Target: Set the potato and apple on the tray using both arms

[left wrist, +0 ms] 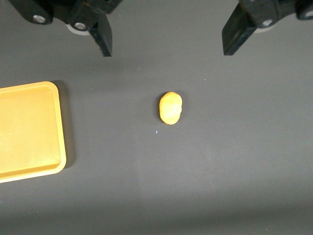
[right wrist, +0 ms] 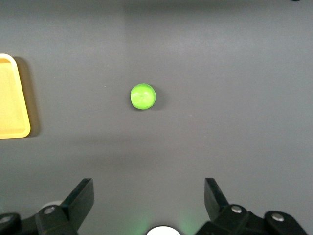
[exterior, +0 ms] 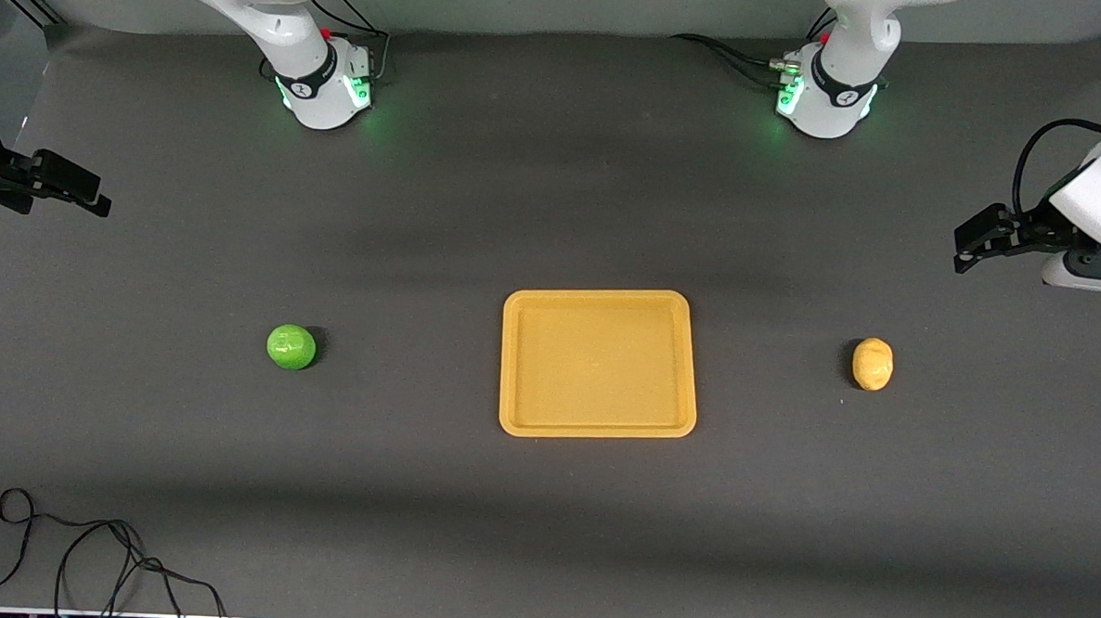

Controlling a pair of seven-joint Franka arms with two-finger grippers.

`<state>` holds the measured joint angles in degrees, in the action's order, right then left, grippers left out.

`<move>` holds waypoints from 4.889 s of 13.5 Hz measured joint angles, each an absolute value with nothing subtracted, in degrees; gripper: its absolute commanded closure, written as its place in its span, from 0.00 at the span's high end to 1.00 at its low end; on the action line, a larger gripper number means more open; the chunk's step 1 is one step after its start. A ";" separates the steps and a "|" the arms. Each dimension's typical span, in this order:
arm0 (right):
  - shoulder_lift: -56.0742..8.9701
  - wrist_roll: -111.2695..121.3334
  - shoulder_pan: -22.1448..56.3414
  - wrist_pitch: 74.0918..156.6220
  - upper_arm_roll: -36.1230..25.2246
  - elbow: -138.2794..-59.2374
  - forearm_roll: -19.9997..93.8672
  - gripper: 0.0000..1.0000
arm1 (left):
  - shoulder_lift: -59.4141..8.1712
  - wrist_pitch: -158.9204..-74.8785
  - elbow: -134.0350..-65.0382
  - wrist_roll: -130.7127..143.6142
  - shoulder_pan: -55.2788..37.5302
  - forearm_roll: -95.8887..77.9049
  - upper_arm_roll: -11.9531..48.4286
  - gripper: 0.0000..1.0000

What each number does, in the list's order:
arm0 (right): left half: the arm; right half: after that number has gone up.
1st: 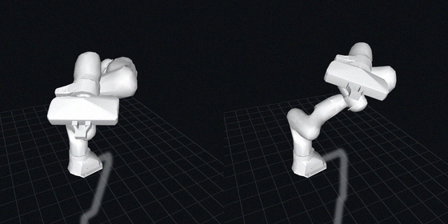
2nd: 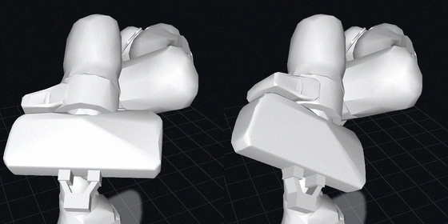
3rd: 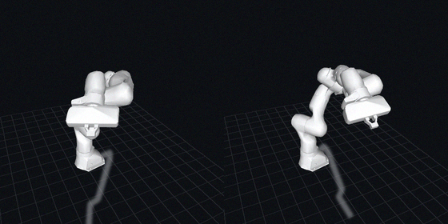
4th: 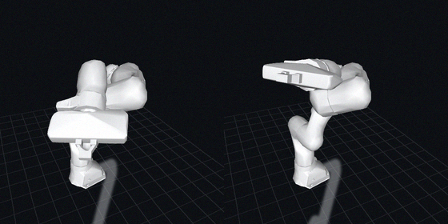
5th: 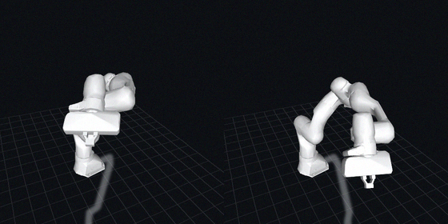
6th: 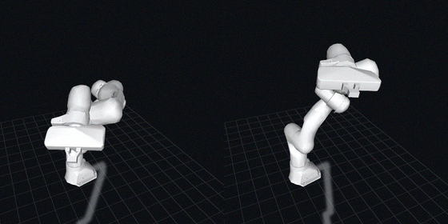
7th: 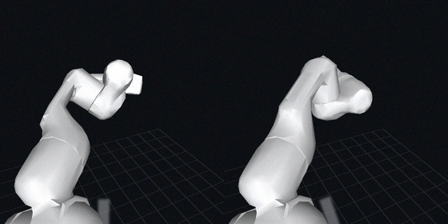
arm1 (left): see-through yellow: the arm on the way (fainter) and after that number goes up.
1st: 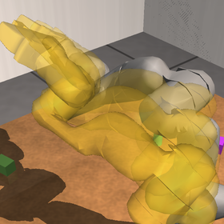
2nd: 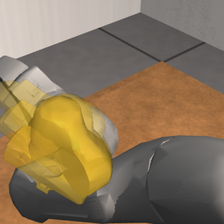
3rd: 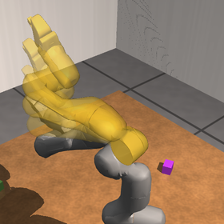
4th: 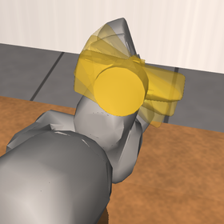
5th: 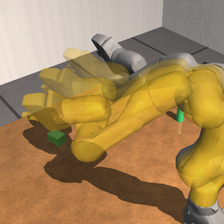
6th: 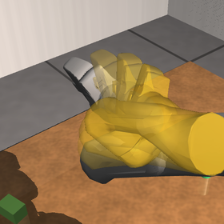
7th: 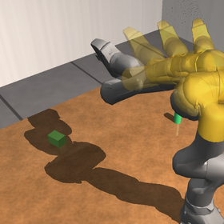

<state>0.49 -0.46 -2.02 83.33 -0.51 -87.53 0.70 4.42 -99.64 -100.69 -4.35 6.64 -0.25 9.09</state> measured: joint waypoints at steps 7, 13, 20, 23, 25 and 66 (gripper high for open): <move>0.82 -0.55 -2.02 83.33 -0.50 -87.52 0.70 1.00 | 4.42 -99.61 -100.69 -4.35 6.64 -0.25 9.14 1.00; 0.82 -0.66 -2.03 83.44 -0.51 -87.52 0.70 1.00 | 4.22 -100.56 -100.69 -4.35 6.69 -0.24 8.77 1.00; 0.69 -0.66 -2.04 83.43 -0.61 -87.54 0.70 1.00 | 2.39 -100.71 -100.61 -4.35 6.95 -0.19 8.32 1.00; 0.69 -0.66 -2.04 83.42 -0.67 -87.54 0.70 1.00 | 0.93 -100.13 -100.61 -4.35 7.31 -0.12 8.25 1.00; 0.68 -0.66 -2.04 83.42 -0.67 -87.55 0.70 1.00 | 0.16 -99.72 -100.60 -4.35 7.72 1.72 8.21 1.00; -10.73 2.98 -0.42 116.63 -1.50 -106.74 0.74 0.99 | -26.96 -138.45 -117.94 -4.34 10.64 6.23 8.15 0.39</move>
